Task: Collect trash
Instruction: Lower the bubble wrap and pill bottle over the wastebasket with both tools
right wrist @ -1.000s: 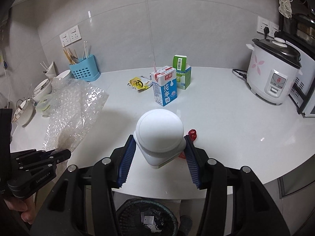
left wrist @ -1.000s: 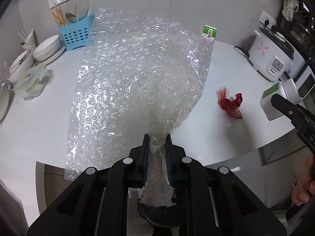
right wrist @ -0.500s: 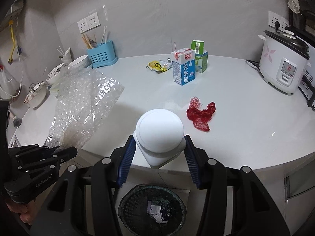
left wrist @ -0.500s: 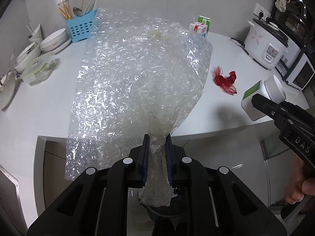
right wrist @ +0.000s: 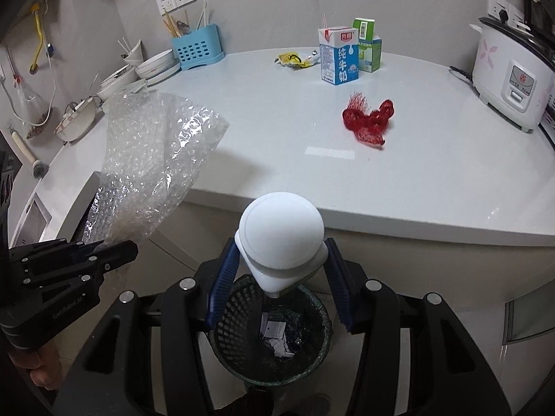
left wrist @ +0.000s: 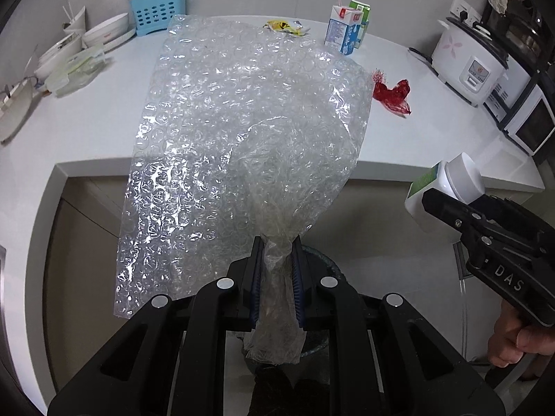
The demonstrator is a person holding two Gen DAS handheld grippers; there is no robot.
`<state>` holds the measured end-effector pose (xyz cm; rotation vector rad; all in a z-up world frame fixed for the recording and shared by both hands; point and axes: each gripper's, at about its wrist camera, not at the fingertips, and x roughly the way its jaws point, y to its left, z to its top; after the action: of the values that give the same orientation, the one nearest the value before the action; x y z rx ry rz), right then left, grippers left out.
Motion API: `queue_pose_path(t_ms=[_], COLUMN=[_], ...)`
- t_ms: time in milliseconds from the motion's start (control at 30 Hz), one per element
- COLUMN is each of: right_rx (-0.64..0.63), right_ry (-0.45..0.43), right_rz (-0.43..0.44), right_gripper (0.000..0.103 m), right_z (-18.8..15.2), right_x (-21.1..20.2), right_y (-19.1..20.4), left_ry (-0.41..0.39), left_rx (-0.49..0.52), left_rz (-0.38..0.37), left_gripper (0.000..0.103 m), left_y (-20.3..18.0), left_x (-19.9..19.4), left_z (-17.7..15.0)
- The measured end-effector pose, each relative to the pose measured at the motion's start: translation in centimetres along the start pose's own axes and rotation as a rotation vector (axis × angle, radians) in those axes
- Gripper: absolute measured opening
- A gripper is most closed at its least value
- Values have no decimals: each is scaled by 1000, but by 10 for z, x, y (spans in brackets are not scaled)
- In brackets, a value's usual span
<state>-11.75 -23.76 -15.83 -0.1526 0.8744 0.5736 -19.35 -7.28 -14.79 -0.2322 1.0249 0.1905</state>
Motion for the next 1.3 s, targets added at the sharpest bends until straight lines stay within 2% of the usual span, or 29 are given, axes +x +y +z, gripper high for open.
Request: queue_pose_path(t_ms=[167, 500, 900, 1300], right_rx=[-8, 2, -5, 28], right_ry=[48, 118, 214, 268], right_rz=[12, 22, -5, -37], right_gripper=[48, 48, 48, 48], right_z=[-23, -57, -88, -100], right_x=[10, 28, 60, 78], right_y=[0, -7, -6, -8], left_ry=[52, 155, 281, 355], left_rx=[-20, -70, -138, -115], left_rz=[3, -43, -88, -115], left_gripper=[14, 14, 14, 14], left_y=[-6, -10, -1, 1], left_x=[12, 49, 106, 121], left_z=[-29, -80, -102, -105])
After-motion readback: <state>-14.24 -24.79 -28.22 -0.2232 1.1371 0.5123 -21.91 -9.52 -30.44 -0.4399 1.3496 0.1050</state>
